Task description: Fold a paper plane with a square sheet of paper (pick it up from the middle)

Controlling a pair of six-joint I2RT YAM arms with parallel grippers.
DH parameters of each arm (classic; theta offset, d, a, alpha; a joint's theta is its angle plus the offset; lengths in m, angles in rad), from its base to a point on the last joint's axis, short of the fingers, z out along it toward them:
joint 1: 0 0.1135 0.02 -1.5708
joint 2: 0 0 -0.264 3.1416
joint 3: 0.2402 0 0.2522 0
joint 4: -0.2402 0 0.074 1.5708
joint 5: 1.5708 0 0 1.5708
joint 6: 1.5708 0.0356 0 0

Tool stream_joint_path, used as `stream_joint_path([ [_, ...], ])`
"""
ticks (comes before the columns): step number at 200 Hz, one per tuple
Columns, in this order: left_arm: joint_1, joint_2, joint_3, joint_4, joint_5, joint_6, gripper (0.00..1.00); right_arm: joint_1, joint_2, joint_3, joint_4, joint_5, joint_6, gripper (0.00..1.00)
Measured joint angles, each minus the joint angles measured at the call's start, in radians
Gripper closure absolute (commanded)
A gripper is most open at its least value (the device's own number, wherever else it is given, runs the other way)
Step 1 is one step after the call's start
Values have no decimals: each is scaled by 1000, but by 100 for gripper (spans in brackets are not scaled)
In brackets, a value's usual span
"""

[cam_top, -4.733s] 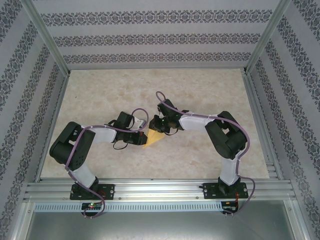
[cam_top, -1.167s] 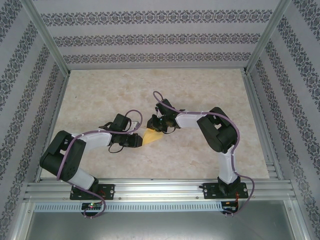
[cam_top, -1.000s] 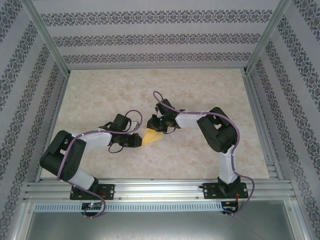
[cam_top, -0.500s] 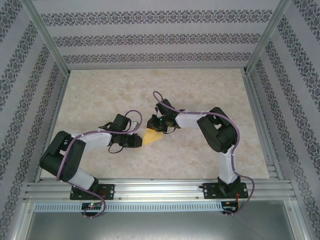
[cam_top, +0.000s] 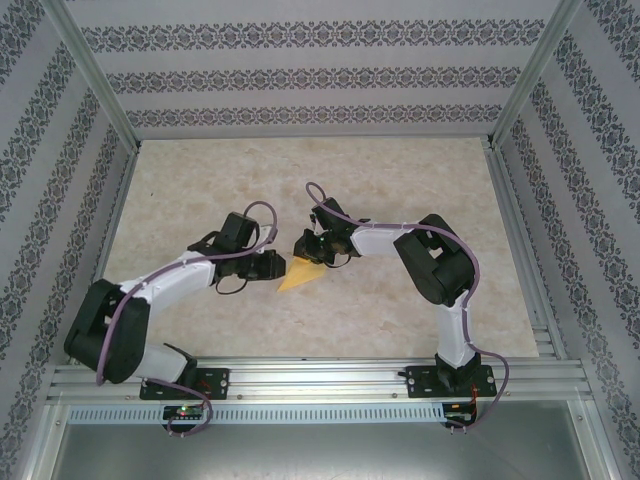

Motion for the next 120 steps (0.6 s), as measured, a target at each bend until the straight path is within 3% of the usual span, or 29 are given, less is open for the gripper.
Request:
stream_joint_path([
  [66,0,223,26,109,116,-39,86,0,0,0,0,0,0,83],
  [120,0,233,3,109,78,-23,86,0,0,0,-1,0,0,82],
])
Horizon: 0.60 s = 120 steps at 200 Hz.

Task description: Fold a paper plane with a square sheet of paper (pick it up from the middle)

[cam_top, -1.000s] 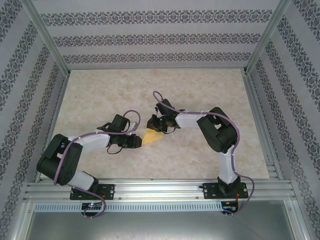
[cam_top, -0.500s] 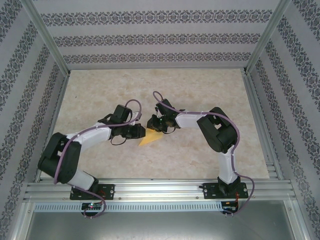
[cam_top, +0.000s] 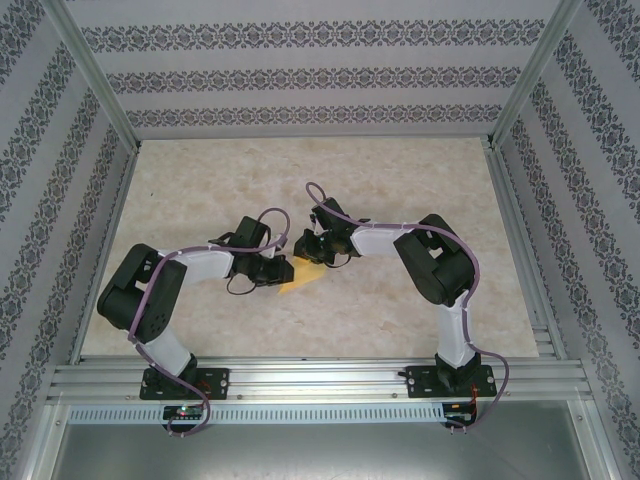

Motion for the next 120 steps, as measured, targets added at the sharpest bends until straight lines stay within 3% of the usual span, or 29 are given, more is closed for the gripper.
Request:
stream_joint_path([
  [120,0,-84,-89,-23,-66,52,86,2,0,1,-2,6,0,82],
])
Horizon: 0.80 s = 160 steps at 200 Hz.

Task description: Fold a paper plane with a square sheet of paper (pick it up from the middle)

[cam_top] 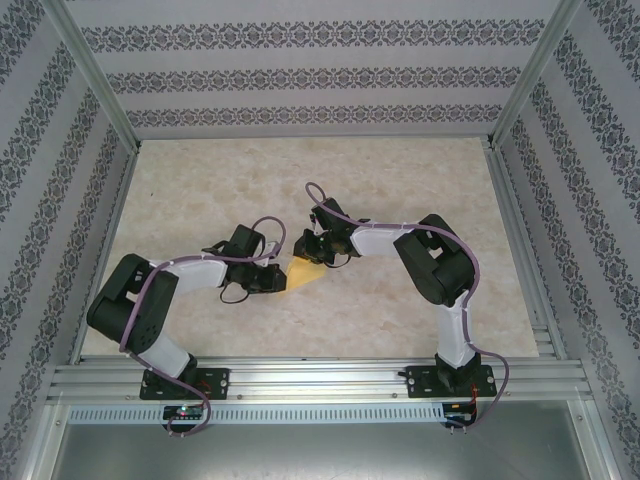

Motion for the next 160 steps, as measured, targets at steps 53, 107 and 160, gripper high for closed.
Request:
stream_joint_path([
  [53,0,-84,-25,-121,-84,5,86,0,0,2,-3,1,0,82],
  [107,0,-206,-19,-208,-112,4,83,0,1,2,-3,0,0,82],
  [160,0,-143,67,-84,40,-37,82,0,2,7,-10,0,0,81],
])
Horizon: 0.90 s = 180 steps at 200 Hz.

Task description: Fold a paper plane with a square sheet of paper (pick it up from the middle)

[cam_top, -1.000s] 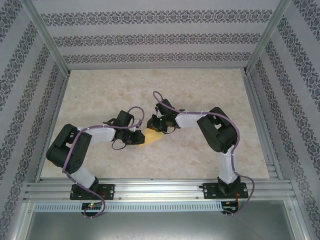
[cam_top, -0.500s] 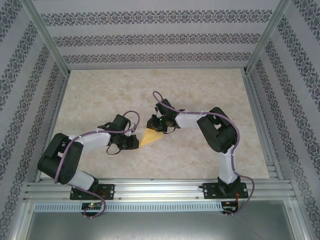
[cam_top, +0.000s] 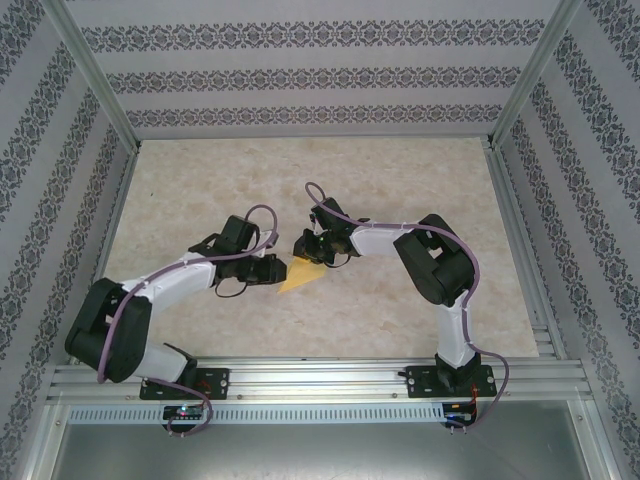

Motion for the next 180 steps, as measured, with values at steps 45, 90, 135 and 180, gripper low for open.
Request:
stream_joint_path([
  [45,-1,174,49,105,58,-17,85,0,1,2,-1,0,0,81],
  [90,-1,274,51,130,31,-19,90,0,1,2,-1,0,1,81],
  [135,-6,245,14,151,-44,-7,97,0,0,10,-6,-5,4,79],
  [180,-6,205,-41,201,-79,0,100,-10,-17,28,-69,6,-3,78],
])
